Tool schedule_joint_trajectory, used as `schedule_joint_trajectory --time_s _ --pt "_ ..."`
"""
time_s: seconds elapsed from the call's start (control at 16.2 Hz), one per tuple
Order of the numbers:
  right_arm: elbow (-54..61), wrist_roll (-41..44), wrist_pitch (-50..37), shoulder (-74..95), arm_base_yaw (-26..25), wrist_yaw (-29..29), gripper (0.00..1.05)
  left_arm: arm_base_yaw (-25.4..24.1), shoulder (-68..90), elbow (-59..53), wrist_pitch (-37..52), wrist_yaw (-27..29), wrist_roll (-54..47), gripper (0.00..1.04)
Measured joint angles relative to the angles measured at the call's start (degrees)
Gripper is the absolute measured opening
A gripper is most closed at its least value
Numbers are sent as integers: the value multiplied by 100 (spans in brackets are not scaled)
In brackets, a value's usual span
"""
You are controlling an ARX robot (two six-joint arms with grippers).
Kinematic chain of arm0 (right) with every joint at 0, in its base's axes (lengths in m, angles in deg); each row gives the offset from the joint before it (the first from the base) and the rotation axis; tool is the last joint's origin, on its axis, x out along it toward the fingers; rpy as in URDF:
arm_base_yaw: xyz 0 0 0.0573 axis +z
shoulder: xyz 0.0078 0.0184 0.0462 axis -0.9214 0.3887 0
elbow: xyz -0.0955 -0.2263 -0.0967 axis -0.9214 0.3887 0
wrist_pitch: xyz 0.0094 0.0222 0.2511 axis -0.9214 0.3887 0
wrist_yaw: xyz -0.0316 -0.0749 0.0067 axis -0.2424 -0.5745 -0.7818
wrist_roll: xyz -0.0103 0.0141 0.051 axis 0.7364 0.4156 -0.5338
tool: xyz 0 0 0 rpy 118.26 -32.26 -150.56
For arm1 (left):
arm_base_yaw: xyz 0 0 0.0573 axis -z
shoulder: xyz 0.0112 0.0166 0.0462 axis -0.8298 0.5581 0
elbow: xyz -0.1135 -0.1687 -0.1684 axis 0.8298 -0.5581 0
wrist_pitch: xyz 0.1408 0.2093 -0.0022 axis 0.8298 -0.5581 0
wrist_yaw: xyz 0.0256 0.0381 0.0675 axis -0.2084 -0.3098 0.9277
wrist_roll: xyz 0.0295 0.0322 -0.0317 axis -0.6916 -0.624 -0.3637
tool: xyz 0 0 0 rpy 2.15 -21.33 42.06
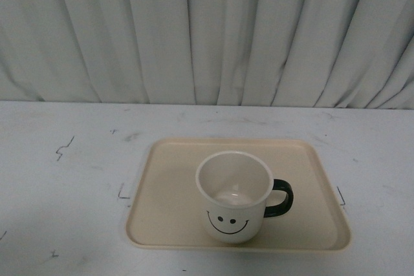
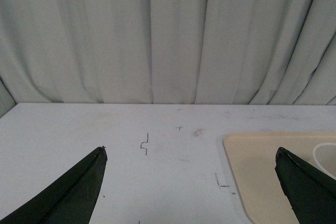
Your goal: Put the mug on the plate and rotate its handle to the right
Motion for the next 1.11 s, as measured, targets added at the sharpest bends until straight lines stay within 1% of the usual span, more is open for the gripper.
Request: schedule_joint_trajectory --time_s 0.12,0.25,0.68,1.05,1.11 --pt "2 0 544 -566 0 0 2 0 0 0 0 0 0 98" --pt "2 0 887 -949 0 0 2 0 0 0 -2 0 0 98" --pt "2 0 1816 -1886 0 0 2 0 0 0 0 0 0 98" --pt "2 0 2317 -2382 0 0 2 0 0 0 -2 0 0 98" --pt "-4 -2 2684 -2627 0 0 2 0 0 0 0 0 0 98"
